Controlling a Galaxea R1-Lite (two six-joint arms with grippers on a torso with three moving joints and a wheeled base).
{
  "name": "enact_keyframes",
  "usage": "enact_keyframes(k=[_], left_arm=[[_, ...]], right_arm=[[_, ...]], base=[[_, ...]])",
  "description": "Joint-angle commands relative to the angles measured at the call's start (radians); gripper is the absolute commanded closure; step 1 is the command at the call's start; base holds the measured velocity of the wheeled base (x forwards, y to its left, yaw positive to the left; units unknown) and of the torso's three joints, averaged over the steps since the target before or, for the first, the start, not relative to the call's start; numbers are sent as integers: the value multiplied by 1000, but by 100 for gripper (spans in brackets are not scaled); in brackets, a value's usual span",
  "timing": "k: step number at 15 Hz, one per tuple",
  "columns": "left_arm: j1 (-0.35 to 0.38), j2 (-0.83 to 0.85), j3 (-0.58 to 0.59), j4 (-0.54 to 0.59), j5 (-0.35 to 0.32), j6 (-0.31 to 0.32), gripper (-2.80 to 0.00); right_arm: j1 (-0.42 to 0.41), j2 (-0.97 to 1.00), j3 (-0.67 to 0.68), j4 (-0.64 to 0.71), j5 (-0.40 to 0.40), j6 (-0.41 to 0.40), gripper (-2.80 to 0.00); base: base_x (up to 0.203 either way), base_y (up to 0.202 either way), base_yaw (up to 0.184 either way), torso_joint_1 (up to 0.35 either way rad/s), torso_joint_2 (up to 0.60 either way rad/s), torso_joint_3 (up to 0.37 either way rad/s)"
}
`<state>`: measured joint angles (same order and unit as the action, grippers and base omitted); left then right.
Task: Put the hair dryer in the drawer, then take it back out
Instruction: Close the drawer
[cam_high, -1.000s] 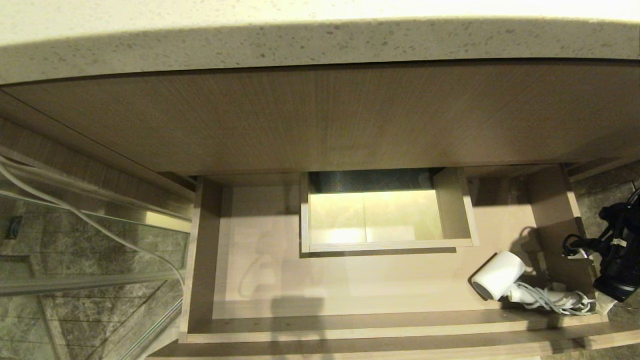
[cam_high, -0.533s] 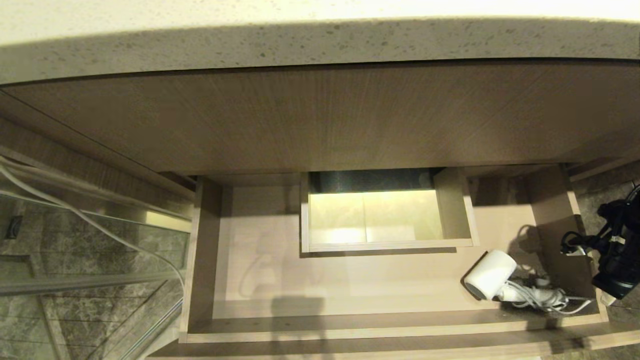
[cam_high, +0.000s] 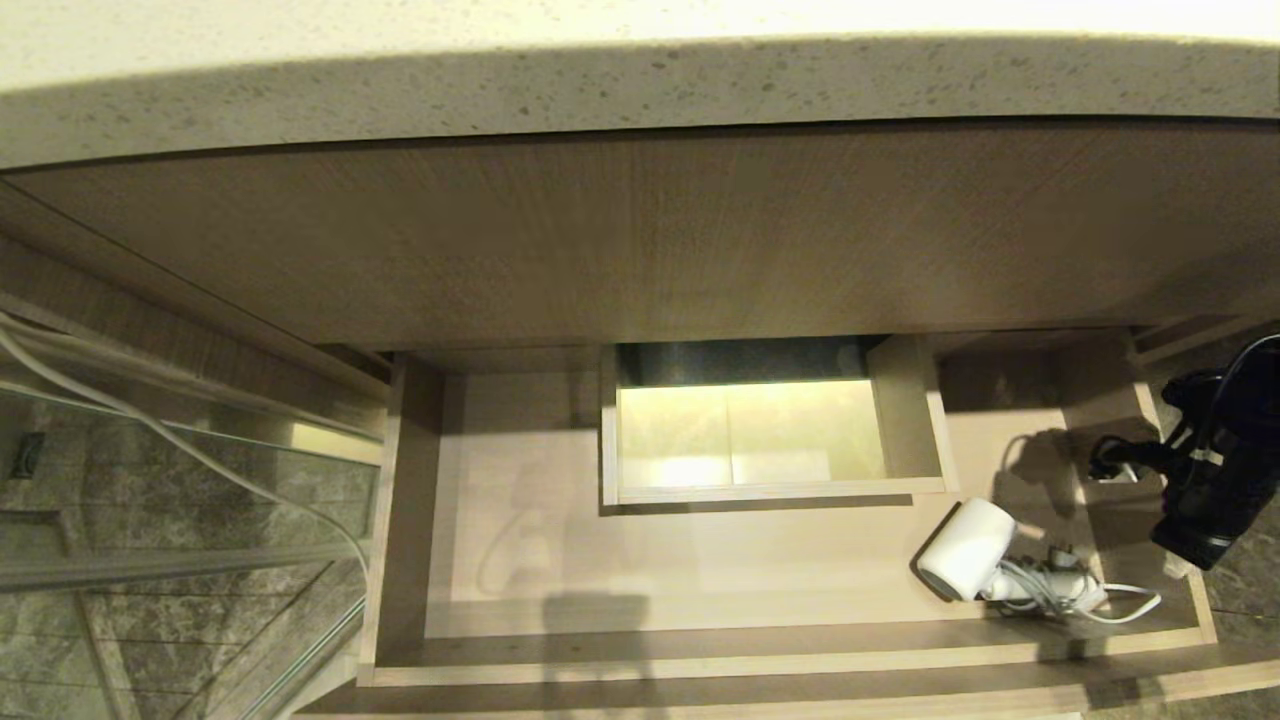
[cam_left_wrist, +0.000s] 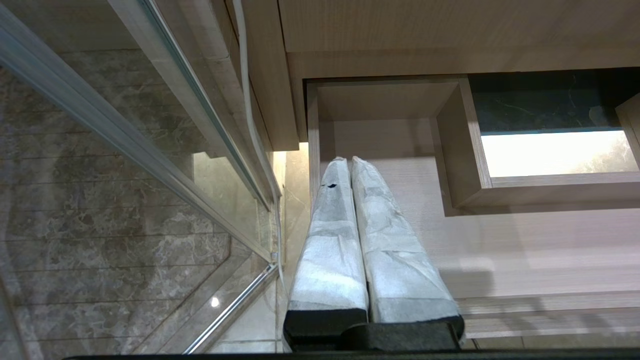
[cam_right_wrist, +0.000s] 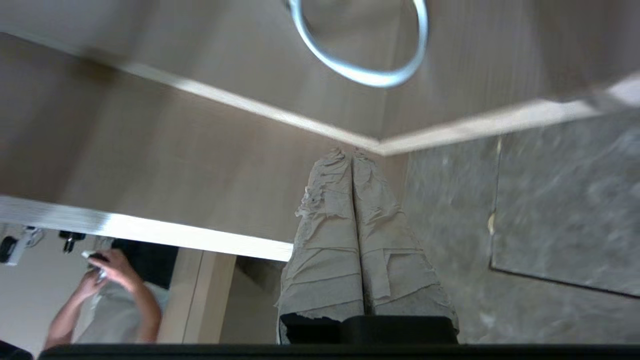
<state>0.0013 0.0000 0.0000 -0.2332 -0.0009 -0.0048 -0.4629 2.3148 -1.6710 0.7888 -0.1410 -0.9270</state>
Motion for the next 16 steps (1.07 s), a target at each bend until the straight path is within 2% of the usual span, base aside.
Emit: enact_keyframes(k=[1, 6, 16], left_arm=[[0, 0, 40, -2, 1, -1, 0], [0, 0, 40, -2, 1, -1, 0], [0, 0, 40, -2, 1, -1, 0]], right_arm=[[23, -29, 7, 6, 9, -7, 0], [23, -80, 38, 22, 9, -22, 0], [48, -339, 239, 25, 62, -29, 0]], base=[[0, 0, 0, 0, 0, 0], [0, 0, 0, 0, 0, 0], [0, 0, 0, 0, 0, 0]])
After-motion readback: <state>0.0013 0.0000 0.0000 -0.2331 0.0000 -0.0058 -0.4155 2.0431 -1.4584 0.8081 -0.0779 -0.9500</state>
